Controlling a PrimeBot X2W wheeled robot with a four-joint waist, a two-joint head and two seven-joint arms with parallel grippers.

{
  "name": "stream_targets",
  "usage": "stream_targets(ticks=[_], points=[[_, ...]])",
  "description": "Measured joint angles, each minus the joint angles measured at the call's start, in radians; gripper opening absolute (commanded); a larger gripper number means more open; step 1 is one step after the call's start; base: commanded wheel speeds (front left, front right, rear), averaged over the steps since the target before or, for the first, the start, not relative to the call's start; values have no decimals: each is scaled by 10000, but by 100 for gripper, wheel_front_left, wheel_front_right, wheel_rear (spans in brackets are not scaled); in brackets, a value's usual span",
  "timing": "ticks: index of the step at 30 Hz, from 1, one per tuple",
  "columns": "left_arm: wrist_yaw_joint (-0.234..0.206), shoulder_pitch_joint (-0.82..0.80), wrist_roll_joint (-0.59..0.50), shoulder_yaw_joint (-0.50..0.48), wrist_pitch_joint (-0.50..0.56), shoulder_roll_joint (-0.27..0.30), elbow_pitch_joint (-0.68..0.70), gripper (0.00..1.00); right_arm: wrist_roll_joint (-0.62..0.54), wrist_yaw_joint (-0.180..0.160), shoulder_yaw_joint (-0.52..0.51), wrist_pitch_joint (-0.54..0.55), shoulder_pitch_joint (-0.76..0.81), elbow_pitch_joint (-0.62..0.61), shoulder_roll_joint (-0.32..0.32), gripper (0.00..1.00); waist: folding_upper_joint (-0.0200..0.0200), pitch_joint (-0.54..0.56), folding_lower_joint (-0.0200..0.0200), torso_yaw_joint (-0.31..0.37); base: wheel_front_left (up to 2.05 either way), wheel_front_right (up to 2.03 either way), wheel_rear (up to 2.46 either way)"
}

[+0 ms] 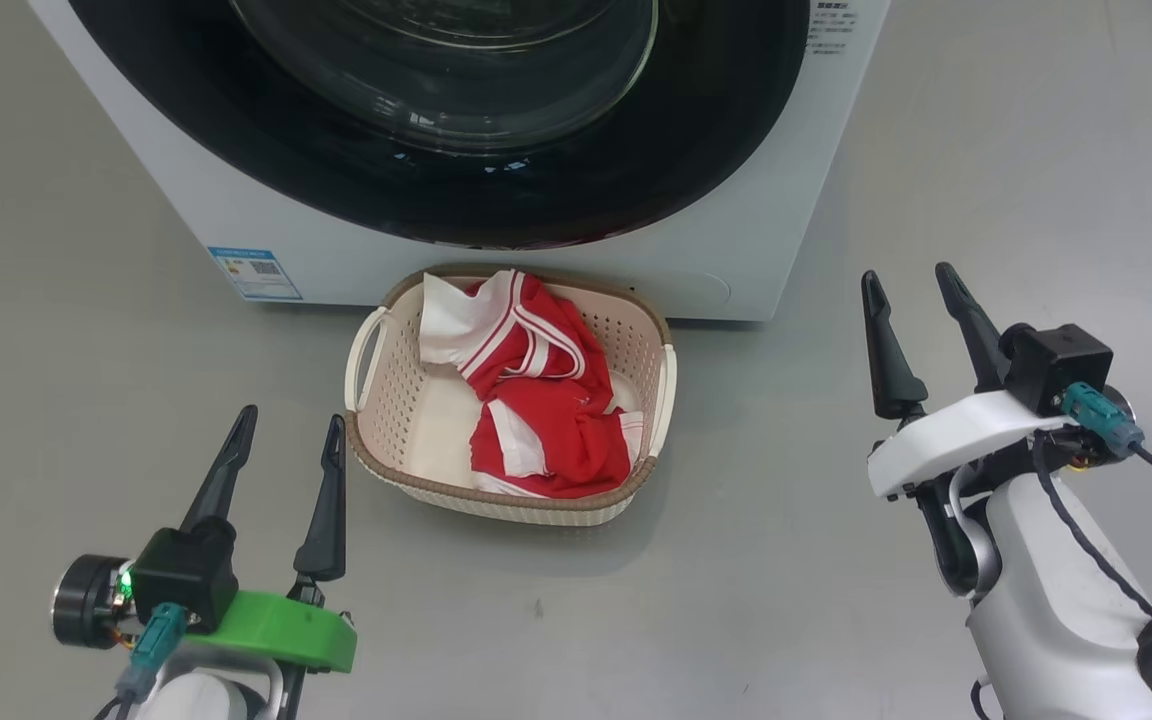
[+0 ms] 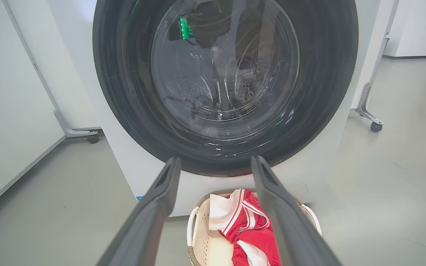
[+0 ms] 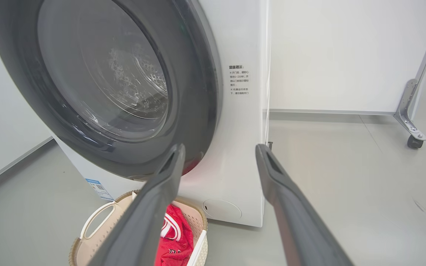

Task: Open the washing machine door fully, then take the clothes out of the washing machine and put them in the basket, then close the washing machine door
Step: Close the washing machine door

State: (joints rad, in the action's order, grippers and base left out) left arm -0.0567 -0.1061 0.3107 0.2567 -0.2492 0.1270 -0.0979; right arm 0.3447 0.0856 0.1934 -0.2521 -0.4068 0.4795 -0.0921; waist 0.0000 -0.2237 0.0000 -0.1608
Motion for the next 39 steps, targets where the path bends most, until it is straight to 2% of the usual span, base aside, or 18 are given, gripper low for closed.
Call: stream_targets(ticks=[10, 20, 39], points=[[0, 611, 0, 52, 33, 69, -96, 100, -17, -280, -161, 0, 1577, -978, 40, 100, 0, 854, 0, 699, 0, 0, 0], [-44, 1135, 42, 40, 230, 69, -25, 100, -138, -548, -198, 0, 2940, -1870, 58, 100, 0, 1491, 0, 1093, 0, 0, 0], [-176, 1280, 42, 44, 458, 69, 401, 100, -316, -796, -63, 0, 4120, -3248, 119, 100, 0, 1535, 0, 1093, 0, 0, 0]])
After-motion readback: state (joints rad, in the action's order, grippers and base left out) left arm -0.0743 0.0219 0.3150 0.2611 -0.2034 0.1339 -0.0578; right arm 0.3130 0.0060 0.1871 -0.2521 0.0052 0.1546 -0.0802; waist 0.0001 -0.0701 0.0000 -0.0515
